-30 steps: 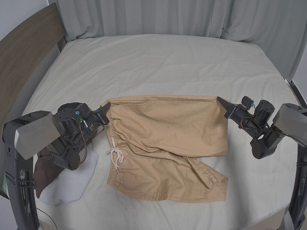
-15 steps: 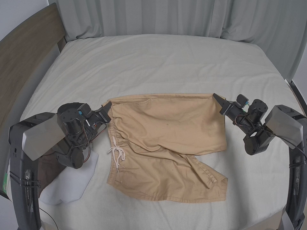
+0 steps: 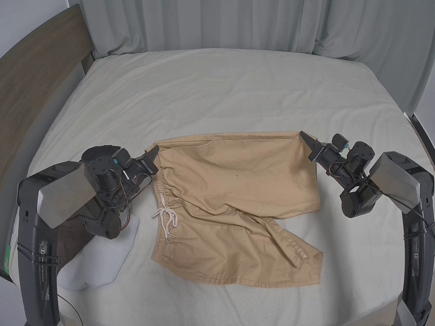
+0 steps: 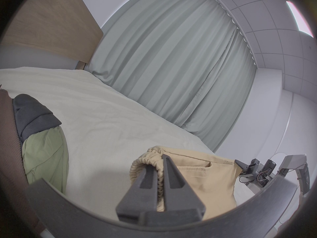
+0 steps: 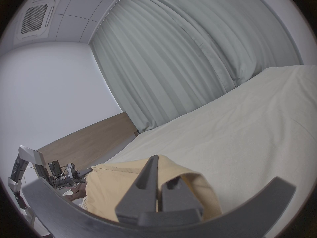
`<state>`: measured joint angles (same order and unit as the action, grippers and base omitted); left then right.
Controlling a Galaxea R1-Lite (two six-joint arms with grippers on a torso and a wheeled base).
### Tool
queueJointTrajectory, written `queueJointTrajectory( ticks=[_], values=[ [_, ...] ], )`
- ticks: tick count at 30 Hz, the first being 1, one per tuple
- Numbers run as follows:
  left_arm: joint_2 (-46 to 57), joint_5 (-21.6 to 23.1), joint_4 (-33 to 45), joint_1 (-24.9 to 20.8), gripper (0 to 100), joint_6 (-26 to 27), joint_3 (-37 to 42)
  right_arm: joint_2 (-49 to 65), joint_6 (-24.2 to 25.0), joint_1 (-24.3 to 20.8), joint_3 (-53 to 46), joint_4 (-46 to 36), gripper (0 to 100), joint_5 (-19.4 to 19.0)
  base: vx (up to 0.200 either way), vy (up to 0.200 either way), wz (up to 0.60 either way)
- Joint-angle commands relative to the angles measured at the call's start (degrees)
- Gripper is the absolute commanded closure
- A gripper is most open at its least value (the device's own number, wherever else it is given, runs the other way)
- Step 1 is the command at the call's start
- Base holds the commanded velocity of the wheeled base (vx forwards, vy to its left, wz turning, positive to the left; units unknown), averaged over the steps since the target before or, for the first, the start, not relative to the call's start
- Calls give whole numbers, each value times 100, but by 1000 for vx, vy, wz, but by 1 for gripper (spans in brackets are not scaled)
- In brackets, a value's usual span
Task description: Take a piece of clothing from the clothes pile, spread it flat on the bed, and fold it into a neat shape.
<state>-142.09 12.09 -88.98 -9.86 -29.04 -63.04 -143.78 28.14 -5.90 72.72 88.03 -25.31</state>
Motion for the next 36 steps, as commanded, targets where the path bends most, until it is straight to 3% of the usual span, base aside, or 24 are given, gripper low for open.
queueJointTrajectory(
  ticks=[1,10,11,18,32,36],
  values=[
    [-29,4,-5,2,100,-5,-16,-89,-1,1,111,4,100,0,0,0,0],
    [-29,4,3,-7,100,-93,-42,-107,-1,1,313,-84,100,0,0,0,0],
    [-29,4,3,-16,0,-102,-42,-107,-1,10,357,-102,0,0,0,0,0],
    [-38,-23,47,-25,0,-295,2,-283,-19,124,735,-216,0,43,0,0,0],
    [-3,-23,21,-25,0,-295,521,623,-177,63,-952,48,0,43,0,0,0],
    [358,12,30,11,0,-278,1065,1080,-291,1,-1831,48,0,-9,0,0,0]
  ],
)
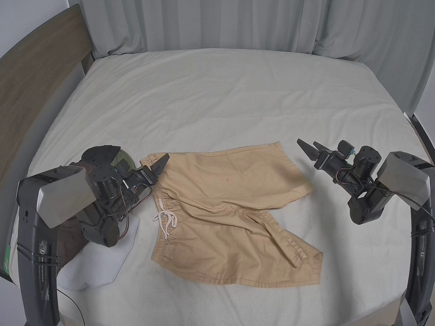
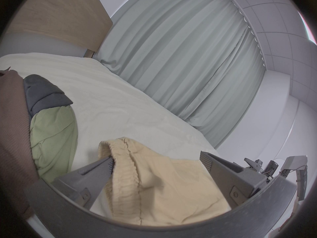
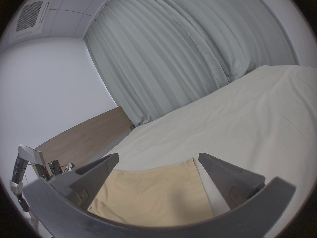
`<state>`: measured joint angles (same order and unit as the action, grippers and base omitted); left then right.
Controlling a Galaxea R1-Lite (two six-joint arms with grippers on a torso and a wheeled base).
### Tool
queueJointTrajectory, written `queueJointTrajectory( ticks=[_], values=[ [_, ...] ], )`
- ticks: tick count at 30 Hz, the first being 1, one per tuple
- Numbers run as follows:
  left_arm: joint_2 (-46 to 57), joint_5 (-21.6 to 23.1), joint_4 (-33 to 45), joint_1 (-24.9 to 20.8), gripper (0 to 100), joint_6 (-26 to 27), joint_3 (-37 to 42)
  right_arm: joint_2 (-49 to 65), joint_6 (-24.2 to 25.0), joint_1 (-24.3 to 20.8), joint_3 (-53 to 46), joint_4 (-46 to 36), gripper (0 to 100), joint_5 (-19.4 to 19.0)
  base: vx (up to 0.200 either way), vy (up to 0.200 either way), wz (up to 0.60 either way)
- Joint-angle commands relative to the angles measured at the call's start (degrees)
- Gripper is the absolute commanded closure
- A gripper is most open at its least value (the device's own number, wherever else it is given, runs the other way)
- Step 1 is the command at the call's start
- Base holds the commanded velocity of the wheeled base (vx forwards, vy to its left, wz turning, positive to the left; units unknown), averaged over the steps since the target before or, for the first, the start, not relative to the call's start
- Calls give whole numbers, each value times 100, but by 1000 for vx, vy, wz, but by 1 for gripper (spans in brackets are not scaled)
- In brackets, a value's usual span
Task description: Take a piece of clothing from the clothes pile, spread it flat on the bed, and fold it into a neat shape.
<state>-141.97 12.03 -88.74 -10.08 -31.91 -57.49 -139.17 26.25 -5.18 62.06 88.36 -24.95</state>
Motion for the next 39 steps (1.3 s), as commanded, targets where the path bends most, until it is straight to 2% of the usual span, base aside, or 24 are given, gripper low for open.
queueJointTrajectory(
  ticks=[1,4,7,8,10,13,14,17,23,30,39],
  values=[
    [425,18,5,59,0,71,651,716,-129,-88,-968,15,0,-45,0,0,0],
    [697,27,5,103,0,168,1056,962,-234,-132,-1399,15,0,-36,0,0,0],
    [1330,212,-3,252,0,230,1838,1366,-375,-167,-1952,6,0,-53,0,0,0],
    [1330,212,-3,252,0,230,1838,1366,-375,-167,-1952,6,0,-53,0,0,0],
    [1972,651,-3,358,0,238,2647,1779,-419,-343,-2401,6,0,-53,0,0,0],
    [2552,1082,-3,490,0,230,3279,2227,-568,-537,-2831,6,0,-124,0,0,0],
    [2842,1451,-3,586,0,238,3587,2535,-630,-695,-3104,-3,0,-168,0,0,0],
    [3193,1873,5,683,0,238,3745,2851,-638,-941,-3385,-3,0,-150,0,0,0],
    [3527,2172,5,648,0,256,3859,3053,-586,-950,-3728,-3,0,-176,0,0,0],
    [3422,2400,5,674,0,1284,4062,2983,-577,-853,-3745,-3,0,-185,0,0,0],
    [3395,2576,-3,701,0,2198,4229,2948,-603,-844,-4114,-3,0,-396,0,0,0]
  ],
)
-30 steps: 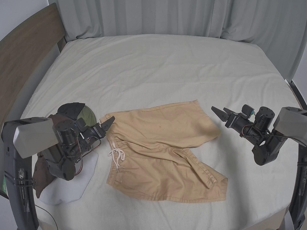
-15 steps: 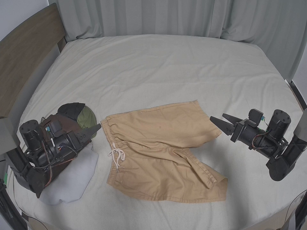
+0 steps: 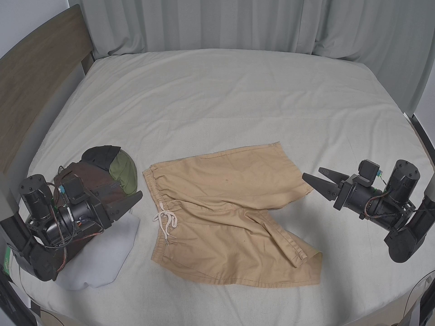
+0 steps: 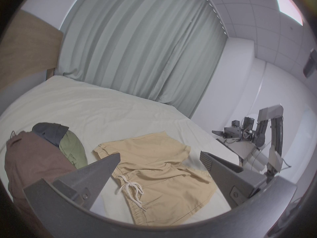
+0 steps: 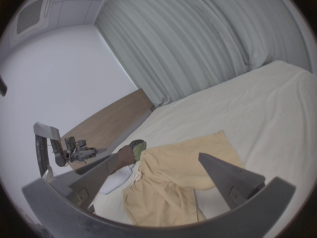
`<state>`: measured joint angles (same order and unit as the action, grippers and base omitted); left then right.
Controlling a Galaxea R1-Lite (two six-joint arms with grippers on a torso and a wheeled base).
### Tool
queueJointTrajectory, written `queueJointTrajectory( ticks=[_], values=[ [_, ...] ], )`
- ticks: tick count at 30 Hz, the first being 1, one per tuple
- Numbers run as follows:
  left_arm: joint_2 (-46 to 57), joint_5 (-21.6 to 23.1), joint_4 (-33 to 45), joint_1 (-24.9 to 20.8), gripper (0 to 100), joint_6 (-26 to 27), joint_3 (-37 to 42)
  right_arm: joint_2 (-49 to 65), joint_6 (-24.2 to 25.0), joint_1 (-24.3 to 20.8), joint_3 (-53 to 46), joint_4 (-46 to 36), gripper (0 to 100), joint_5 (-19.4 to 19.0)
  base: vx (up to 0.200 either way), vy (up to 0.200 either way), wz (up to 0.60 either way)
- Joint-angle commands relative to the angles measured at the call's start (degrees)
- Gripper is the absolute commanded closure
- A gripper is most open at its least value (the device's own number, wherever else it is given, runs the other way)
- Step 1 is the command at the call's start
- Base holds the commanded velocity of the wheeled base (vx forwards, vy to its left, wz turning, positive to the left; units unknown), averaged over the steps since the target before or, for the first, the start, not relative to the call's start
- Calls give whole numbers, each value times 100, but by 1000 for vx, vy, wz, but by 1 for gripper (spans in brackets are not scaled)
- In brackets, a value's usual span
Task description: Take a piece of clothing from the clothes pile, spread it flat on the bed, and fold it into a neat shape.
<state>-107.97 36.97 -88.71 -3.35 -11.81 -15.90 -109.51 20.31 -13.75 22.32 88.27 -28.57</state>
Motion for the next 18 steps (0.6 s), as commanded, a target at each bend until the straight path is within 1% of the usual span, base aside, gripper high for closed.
queueJointTrajectory(
  ticks=[1,6,10,14,18],
  values=[
    [-5,143,-6,63,0,346,104,-27,-9,13,-175,6,0,-43,0,0,0],
    [-13,723,-6,116,0,1313,315,-9,-18,-40,-378,6,0,-166,0,0,0],
    [-136,767,-15,124,0,1436,315,0,8,-58,-545,-3,0,-184,0,0,0],
    [-163,759,-6,133,0,1427,324,-27,26,-84,-764,-3,0,-184,0,0,0],
    [-198,741,-6,124,0,1410,324,-326,17,-84,-887,6,0,-166,0,0,0]
  ],
)
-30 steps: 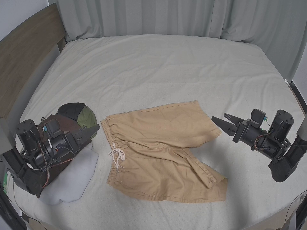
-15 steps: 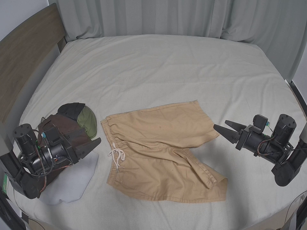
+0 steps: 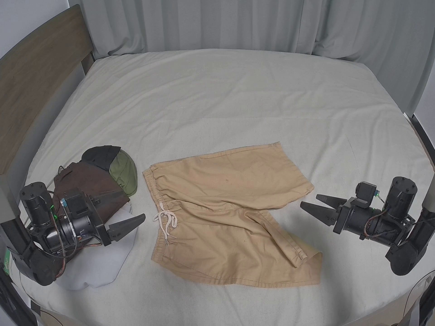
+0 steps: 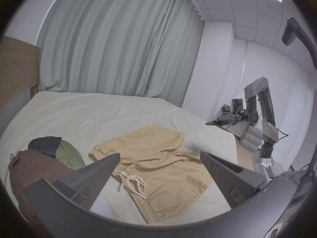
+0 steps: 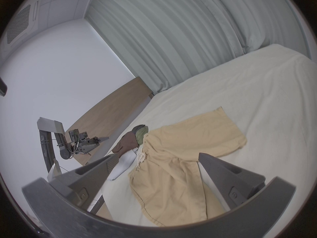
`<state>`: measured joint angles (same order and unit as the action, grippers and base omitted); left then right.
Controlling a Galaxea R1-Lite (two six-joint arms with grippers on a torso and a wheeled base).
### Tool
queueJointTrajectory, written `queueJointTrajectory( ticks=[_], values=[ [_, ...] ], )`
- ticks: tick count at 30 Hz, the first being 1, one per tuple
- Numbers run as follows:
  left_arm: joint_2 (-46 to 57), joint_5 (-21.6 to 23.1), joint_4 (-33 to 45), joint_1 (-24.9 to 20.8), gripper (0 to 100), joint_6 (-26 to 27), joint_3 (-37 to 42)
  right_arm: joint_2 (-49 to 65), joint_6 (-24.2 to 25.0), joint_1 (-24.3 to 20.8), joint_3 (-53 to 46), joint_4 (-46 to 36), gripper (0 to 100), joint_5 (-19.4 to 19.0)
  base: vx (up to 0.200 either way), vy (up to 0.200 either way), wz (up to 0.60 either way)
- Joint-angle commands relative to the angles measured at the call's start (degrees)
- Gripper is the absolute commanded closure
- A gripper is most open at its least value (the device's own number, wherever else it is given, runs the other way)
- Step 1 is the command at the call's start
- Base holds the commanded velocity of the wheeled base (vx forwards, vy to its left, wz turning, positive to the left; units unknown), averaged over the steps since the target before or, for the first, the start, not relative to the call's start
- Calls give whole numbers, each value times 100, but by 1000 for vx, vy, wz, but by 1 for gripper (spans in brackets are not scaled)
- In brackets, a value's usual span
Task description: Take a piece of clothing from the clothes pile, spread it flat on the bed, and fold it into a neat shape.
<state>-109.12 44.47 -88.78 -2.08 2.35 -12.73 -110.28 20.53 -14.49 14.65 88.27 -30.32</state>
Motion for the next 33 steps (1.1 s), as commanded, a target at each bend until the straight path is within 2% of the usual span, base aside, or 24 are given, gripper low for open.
queueJointTrajectory(
  ticks=[1,17,25,33],
  values=[
    [-101,-9,1,-2,0,-7,7,-416,-23,-1,-165,6,0,26,0,0,0],
    [-145,-9,1,6,0,-42,16,-1172,-67,-1,-613,6,0,52,0,0,0],
    [-145,-26,1,15,0,-42,7,-1769,-603,175,-630,15,0,61,0,0,0],
    [-162,-26,1,6,0,-42,16,-1831,-638,175,-622,15,0,61,0,0,0]
  ],
)
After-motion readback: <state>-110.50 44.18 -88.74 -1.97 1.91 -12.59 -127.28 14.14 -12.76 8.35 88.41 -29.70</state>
